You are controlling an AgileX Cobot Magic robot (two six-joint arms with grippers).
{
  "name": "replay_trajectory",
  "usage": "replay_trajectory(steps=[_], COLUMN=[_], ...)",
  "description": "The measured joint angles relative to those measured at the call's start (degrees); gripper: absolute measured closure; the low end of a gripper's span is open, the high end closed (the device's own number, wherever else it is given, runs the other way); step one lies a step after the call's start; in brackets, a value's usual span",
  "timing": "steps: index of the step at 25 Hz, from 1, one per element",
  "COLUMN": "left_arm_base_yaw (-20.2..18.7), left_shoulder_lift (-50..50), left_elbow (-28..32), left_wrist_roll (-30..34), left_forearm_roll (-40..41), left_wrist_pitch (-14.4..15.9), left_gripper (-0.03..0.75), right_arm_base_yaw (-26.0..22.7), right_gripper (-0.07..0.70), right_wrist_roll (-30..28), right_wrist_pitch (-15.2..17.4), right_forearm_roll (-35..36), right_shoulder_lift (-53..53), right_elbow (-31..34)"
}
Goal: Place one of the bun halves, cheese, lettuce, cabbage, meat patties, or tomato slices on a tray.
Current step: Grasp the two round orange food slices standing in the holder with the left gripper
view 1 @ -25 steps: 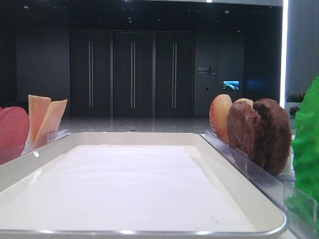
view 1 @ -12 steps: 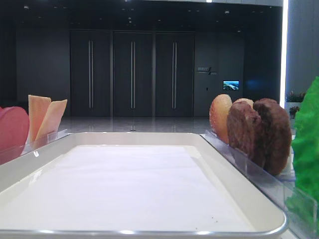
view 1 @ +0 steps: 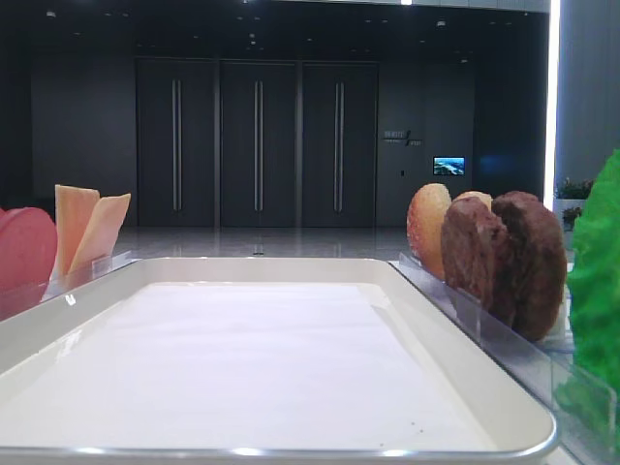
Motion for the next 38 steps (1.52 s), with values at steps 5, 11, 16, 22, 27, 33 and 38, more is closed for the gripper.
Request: replay_trajectory(steps=[5, 11, 16, 22, 27, 33, 38], left_arm_base_yaw=[0.00, 0.00, 0.00, 0.00, 0.00, 0.00, 0.00], left_shoulder_lift=[14.18, 31.97, 46.52, 56.22, 57.07, 57.07, 57.07], left_elbow=[-5.93, -11.37, -13.12, -13.16, -13.56, -13.76, -13.76], left_wrist_roll=[-3.69, -4.32, -4.32, -4.32, -4.32, -4.32, -3.57], left_forearm_roll=[0.00, 0.00, 0.00, -0.32, -0.85, -3.32, -9.56], left_wrist_pitch=[2.85, 2.79, 0.76, -4.42, -6.16, -6.14, -5.81], left_gripper=[0.409, 0.409, 0.409, 0.409, 0.391, 0.255, 0.234], right_arm_base_yaw=[0.00, 0.00, 0.00, 0.00, 0.00, 0.00, 0.00], right_gripper=[0.231, 0.231, 0.231, 0.231, 0.231, 0.231, 0.231], right_wrist_roll=[0.00, 0.00, 0.00, 0.00, 0.00, 0.00, 0.00], right_wrist_pitch=[0.00, 0.00, 0.00, 0.00, 0.00, 0.00, 0.00], right_forearm_roll=[0.00, 0.00, 0.00, 0.00, 0.00, 0.00, 0.00], right_shoulder_lift=[0.00, 0.00, 0.00, 0.00, 0.00, 0.00, 0.00], right_elbow=[0.00, 0.00, 0.00, 0.00, 0.00, 0.00, 0.00])
